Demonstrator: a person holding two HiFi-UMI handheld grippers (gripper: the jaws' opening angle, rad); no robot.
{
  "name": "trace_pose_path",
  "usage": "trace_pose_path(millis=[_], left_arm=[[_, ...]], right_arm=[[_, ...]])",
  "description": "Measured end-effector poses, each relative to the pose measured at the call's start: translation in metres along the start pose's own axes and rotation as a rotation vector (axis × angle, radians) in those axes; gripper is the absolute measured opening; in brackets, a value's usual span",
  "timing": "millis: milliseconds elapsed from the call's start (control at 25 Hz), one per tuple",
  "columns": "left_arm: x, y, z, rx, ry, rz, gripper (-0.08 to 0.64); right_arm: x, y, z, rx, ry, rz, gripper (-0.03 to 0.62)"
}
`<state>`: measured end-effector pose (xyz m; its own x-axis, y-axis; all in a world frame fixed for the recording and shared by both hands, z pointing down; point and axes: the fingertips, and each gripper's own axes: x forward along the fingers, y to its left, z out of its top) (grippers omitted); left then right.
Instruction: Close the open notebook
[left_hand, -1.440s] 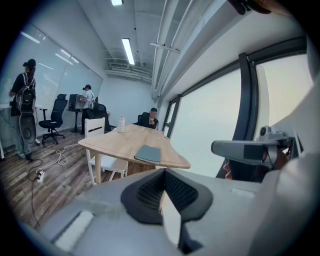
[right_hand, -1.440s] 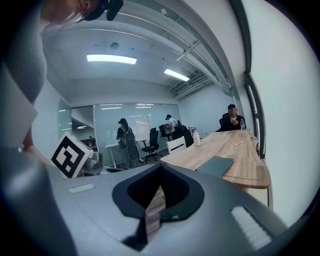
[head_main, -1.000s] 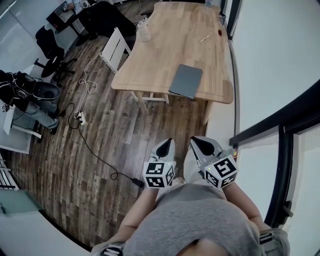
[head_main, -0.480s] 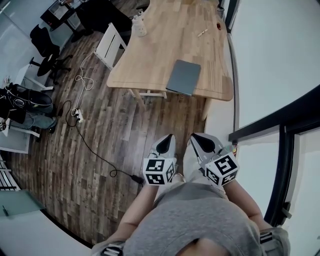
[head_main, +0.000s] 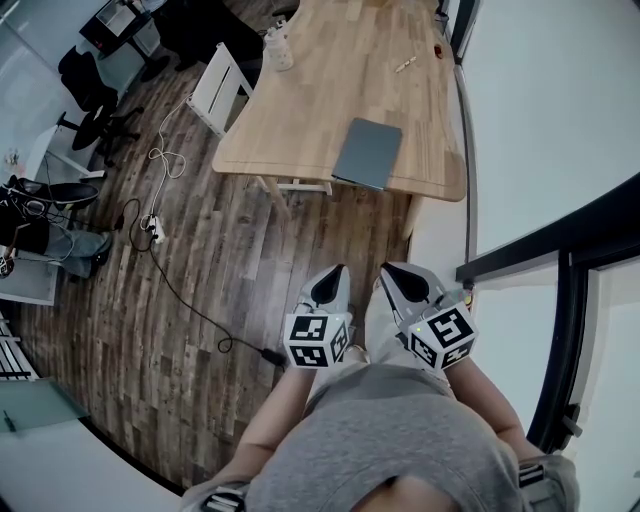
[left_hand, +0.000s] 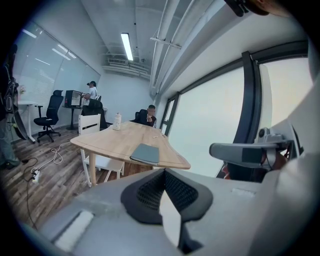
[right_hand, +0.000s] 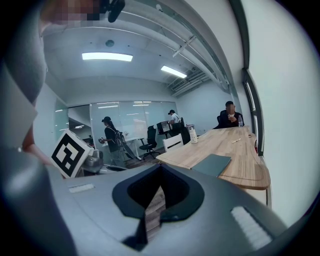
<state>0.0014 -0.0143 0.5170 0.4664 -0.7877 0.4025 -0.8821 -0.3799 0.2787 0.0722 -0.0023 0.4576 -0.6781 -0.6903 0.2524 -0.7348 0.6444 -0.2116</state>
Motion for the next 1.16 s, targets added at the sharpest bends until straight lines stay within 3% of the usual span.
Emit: trace_pose_path(millis=[1160], left_arm=[[-0.014, 0.000, 0.003, 0.011, -0.019, -0.004, 0.003]], right_arm=[[-0.002, 0.013, 0.004, -0.019, -0.013, -0.024, -0.002]])
